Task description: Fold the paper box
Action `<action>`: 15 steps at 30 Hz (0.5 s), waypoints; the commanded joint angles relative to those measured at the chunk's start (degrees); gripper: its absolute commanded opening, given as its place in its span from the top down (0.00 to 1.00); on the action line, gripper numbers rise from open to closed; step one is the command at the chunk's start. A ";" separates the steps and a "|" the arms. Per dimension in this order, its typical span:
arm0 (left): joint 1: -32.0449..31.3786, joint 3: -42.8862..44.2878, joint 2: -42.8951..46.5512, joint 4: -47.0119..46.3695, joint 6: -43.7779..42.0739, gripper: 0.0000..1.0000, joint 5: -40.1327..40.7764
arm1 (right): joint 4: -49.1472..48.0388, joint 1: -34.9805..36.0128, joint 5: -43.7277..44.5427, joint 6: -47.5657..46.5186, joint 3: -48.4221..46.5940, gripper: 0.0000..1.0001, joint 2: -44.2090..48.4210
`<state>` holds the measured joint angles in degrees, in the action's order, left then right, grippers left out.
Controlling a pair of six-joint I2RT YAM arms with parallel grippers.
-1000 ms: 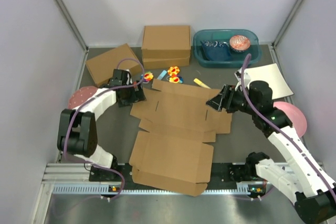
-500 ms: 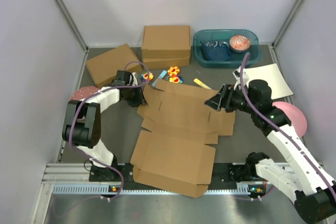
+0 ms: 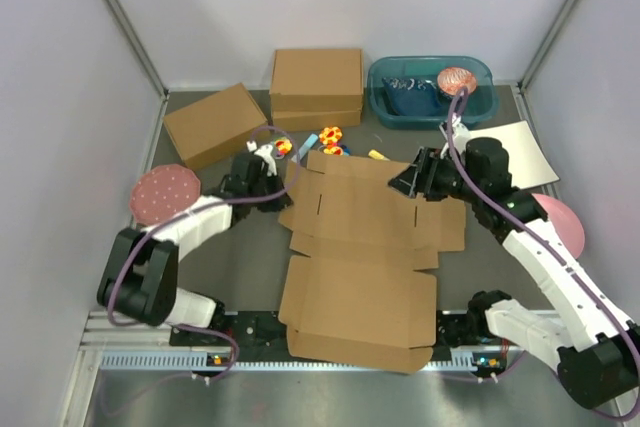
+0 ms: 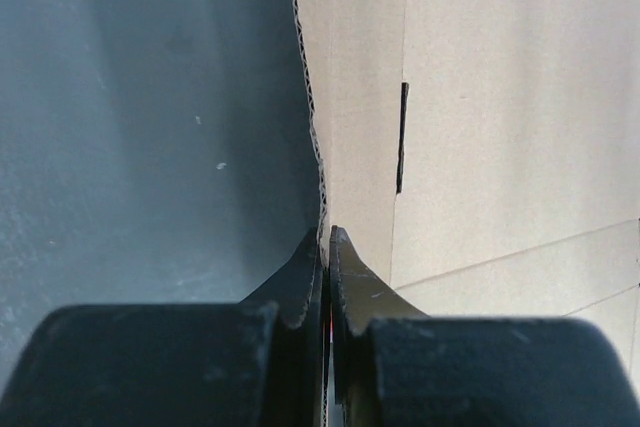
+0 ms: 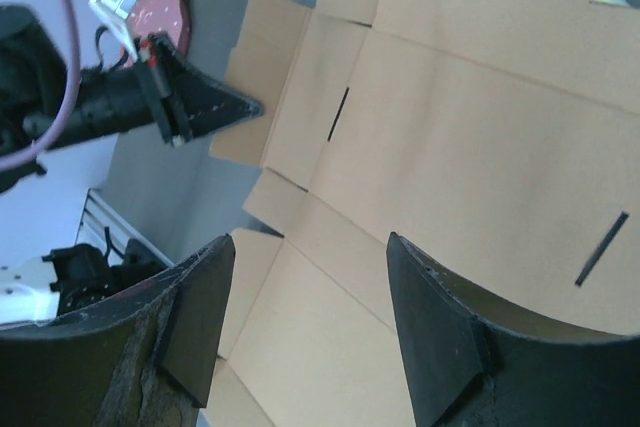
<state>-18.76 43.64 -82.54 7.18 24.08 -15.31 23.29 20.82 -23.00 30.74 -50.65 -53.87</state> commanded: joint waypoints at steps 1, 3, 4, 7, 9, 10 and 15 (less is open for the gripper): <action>-5.21 -6.71 7.47 -13.85 1.06 1.00 8.88 | -1.32 2.03 4.10 -2.18 -4.28 0.37 -1.59; -6.89 -10.30 10.73 -17.79 0.62 1.00 14.41 | -0.71 2.65 5.51 -2.44 -5.07 0.38 -2.38; -8.20 -11.54 12.04 -19.03 0.01 1.00 16.61 | -0.53 3.34 6.38 -2.70 -5.33 0.38 -2.56; -10.23 -17.17 17.14 -25.95 -2.18 1.00 22.77 | 0.44 4.84 8.84 -3.23 -5.95 0.39 -2.91; -11.11 -21.65 20.57 -30.01 -3.68 1.00 25.31 | 0.44 5.81 10.34 -4.02 -6.39 0.39 -3.00; -12.34 -23.40 21.62 -35.17 -4.82 1.00 26.29 | 0.62 6.86 12.52 -5.33 -6.65 0.39 -3.09; -15.60 -32.55 28.57 -44.61 -6.93 1.00 29.97 | 0.01 8.19 14.56 -12.10 -7.71 0.39 -2.30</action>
<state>-32.29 15.35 -58.26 -22.61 20.49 8.29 24.88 27.86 -12.10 25.08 -54.98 -57.39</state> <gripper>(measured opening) 0.037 0.614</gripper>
